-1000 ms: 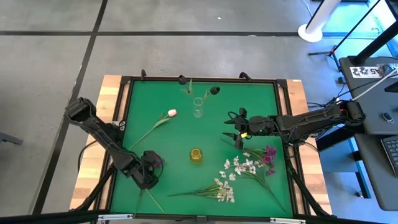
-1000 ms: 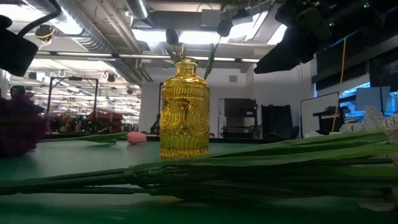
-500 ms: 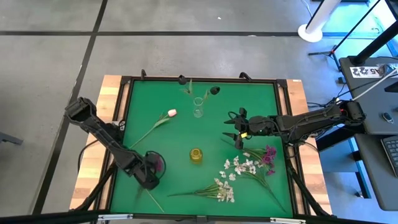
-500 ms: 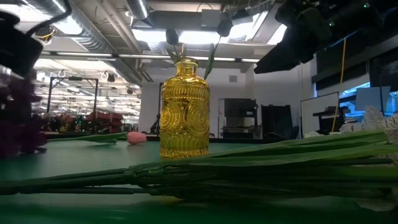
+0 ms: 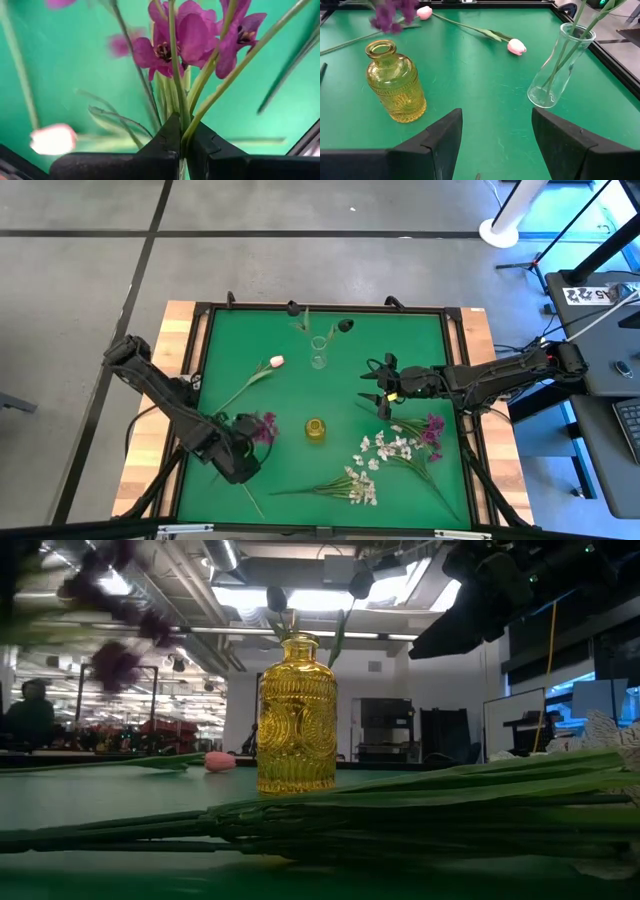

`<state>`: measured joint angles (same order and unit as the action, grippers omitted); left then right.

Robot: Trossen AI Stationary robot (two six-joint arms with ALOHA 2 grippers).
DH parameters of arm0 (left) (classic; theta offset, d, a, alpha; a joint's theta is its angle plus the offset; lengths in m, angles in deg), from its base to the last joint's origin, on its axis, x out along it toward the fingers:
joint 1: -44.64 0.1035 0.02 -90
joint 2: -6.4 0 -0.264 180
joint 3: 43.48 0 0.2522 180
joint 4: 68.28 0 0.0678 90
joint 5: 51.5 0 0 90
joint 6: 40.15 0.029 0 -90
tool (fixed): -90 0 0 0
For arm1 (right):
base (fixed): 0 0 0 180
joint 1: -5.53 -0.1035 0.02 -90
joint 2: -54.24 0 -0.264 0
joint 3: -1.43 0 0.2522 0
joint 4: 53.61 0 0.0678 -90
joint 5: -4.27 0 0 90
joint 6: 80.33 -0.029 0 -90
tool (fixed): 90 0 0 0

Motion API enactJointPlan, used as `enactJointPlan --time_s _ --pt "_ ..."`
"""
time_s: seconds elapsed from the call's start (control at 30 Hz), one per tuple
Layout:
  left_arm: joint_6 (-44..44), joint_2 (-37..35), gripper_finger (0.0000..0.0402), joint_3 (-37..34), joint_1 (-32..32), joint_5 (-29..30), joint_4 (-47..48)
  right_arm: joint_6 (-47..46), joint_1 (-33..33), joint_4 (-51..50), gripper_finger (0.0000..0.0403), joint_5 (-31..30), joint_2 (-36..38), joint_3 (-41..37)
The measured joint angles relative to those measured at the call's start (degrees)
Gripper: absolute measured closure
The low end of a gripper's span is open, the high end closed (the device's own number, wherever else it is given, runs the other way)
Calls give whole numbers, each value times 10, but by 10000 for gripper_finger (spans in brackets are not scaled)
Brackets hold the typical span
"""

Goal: Sort flowers into vase by color
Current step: Put the left purple flower into the transparent vase

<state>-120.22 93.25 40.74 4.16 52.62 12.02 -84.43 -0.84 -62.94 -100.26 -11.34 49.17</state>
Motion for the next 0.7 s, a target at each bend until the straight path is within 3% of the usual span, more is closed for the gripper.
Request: enactJointPlan --time_s 0.23,0.5,0.6,0.7 --pt "38 0 398 134 -35 234 95 -1 0 0 165 0 0 0" --pt "154 0 399 151 -43 593 106 -1 0 0 165 0 0 0" --pt "179 -1 399 151 -29 683 110 -1 0 0 165 0 0 0" --pt "184 -7 399 151 -11 709 114 -1 0 0 165 0 0 0"
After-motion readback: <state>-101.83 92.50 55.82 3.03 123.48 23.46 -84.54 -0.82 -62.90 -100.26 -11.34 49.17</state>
